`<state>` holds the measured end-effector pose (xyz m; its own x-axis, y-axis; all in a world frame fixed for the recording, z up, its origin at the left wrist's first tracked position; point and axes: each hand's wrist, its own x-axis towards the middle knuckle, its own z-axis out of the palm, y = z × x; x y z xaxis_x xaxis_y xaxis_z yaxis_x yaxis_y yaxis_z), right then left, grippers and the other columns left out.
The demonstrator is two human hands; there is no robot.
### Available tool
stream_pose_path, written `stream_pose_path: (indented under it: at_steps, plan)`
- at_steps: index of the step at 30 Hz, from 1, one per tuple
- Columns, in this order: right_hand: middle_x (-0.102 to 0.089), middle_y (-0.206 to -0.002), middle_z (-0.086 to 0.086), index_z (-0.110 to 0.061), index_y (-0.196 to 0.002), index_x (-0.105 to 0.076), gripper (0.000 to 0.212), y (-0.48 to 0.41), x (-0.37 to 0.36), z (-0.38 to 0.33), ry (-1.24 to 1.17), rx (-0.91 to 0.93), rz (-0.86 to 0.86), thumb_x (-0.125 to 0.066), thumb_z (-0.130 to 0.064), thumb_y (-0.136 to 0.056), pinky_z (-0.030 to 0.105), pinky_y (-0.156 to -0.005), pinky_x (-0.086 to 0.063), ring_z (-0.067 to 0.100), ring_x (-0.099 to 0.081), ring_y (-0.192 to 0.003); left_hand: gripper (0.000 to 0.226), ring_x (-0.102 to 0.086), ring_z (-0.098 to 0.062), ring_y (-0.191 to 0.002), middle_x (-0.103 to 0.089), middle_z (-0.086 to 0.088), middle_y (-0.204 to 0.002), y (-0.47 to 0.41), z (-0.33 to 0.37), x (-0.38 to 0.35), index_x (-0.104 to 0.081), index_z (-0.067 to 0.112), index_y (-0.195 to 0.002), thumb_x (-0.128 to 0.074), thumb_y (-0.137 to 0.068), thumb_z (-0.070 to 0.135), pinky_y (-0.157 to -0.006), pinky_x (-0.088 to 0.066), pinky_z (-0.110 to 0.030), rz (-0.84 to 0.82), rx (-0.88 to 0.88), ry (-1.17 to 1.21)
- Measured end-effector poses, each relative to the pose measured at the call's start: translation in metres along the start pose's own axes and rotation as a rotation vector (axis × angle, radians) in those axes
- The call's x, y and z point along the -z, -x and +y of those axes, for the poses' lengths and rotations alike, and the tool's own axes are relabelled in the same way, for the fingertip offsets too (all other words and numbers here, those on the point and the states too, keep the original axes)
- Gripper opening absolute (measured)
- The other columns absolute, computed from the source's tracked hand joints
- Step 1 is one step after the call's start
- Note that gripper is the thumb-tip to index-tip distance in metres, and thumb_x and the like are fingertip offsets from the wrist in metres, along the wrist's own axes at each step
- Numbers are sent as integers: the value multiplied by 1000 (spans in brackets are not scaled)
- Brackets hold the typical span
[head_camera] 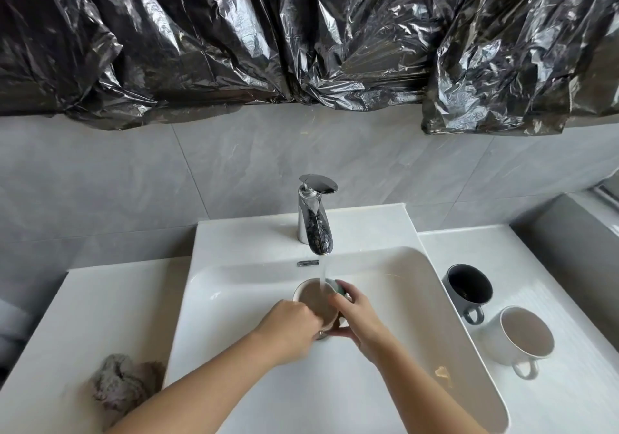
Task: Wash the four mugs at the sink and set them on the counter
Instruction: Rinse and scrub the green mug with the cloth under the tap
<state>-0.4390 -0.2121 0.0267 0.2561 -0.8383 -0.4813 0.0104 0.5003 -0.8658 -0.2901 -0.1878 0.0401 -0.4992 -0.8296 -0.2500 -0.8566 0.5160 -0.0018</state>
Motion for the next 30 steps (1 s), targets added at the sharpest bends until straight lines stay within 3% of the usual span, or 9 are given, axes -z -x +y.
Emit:
stream_pose_path:
  at_steps: [3,5,9,13,16,20,23,25,30]
  plan:
    - [-63,-110,1,-25,-123,-57,67,-5,6,-16,191,-21,-43,-70,-44,-61,38,-67,-60,11,-66,-77,47,-55,-25,-108,-61,-3,-117,2,-12,-4,-50,21,-122,-59,-84,48,-81,-45,-37,-66,-77,25]
    - [-61,-115,-1,-23,-137,-48,76,-9,8,-24,309,-41,-75,-64,-39,-65,34,-65,-59,13,-65,-80,53,-55,-19,-111,-61,4,-116,-5,-23,-10,-47,29,-121,-72,-75,32,-84,-49,-35,-42,-157,-122]
    - [-59,-118,-8,-24,-150,-31,92,-5,9,-23,264,-39,-72,-66,-39,-67,34,-75,-60,9,-65,-89,45,-60,-5,-54,-58,13,-54,-6,-24,-7,-63,33,-74,-85,-37,20,-45,-23,-17,-82,-118,-277]
    - [-64,-111,5,-24,-146,-37,85,4,13,3,-18,-62,-75,-70,-32,-68,54,-91,-54,21,-64,-93,37,-52,-3,-40,-51,13,-41,-2,-14,-4,-61,29,-52,-87,-25,25,-39,-20,-14,-32,-115,-262]
    - [-63,-100,14,-28,-137,-44,69,12,14,16,-188,-51,-114,-71,-23,-74,55,-88,-55,23,-62,-89,34,-59,-7,-48,-58,10,-51,-3,-5,-1,-64,27,-63,-88,-39,27,-39,-29,-15,74,-123,-134]
    - [-65,-112,6,-30,-132,-42,71,20,22,20,-86,39,-56,-77,-38,-71,47,-89,-57,15,-65,-91,19,-63,-30,-97,-68,-6,-102,-4,2,7,-59,17,-109,-52,-93,26,-74,-46,-33,112,117,181]
    - [-65,-106,4,-15,-101,-62,46,23,24,17,126,262,113,-78,-44,-69,30,-78,-54,12,-65,-92,25,-61,-32,-97,-67,-9,-103,-4,6,15,-59,15,-105,-57,-91,36,-78,-47,-36,135,233,374]
    - [-59,-91,5,-6,-76,-62,25,22,26,10,284,394,172,-75,-26,-85,18,-69,-46,5,-60,-75,23,-60,-29,-95,-67,-7,-100,-5,8,19,-60,14,-98,-60,-88,35,-76,-46,-34,130,265,469]
    - [-53,-56,-6,-15,-67,-49,39,24,26,0,492,261,-57,-43,-23,-105,24,-57,-41,15,-46,-57,18,-59,-28,-92,-65,-8,-96,-4,9,21,-54,13,-86,-63,-85,29,-71,-43,-33,65,307,588]
